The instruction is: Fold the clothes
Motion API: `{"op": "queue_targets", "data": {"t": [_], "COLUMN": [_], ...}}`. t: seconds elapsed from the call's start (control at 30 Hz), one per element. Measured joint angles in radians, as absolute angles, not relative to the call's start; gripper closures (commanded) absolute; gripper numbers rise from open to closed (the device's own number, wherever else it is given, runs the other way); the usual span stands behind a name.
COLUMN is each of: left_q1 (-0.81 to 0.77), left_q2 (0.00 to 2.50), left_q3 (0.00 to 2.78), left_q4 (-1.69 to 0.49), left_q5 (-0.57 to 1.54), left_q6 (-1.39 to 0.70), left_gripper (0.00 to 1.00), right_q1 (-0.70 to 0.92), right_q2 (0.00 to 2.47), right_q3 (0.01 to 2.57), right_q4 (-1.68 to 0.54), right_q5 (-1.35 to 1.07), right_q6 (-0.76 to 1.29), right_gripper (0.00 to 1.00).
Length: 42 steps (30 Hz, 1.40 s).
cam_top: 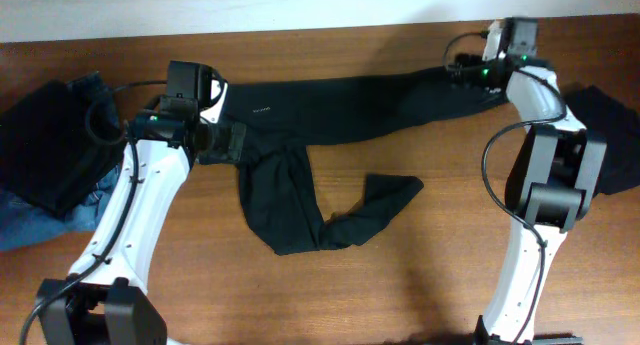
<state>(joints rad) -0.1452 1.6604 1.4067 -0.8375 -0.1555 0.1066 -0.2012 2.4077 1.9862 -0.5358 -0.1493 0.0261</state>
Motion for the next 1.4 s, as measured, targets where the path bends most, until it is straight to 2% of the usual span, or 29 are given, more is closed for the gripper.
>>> {"op": "queue_targets", "data": {"t": [0.17,0.33,0.6,0.73,0.97,1.4], "left_q1": [-0.091,-0.028,-0.018,-0.018,-0.018,-0.018], "left_q2": [1.660,1.665,1.724,1.744,1.745,1.745], "left_q3": [1.406,1.404,1.404,1.402,1.400,1.399], "left_q4": [-0.842,-0.842,-0.829,-0.819,-0.796,-0.797], "left_q5": [-0.153,-0.143,-0.111,-0.107,-0.107,-0.104], "left_q6": [0.107,0.107,0.107,0.107,0.107,0.106], "left_gripper": [0.01,0.01,0.01,0.01,0.01,0.01], "right_q1": [-0.199,-0.186,-0.143,-0.116,-0.021,0.073], "right_q2": [2.375,2.294,2.243,2.243,2.244,2.245], "right_q3": [2.137,2.276,2.299,2.266,2.101,1.715], "right_q4": [-0.739,-1.058,-1.486,-1.610,-1.642,-1.388], "right_q5": [-0.160,-0.167,-0.172,-0.172,-0.176,-0.258], "right_q6": [0.025,0.000,-0.083,-0.113,-0.148,-0.142], "right_gripper": [0.01,0.01,0.01,0.01,0.01,0.01]}}
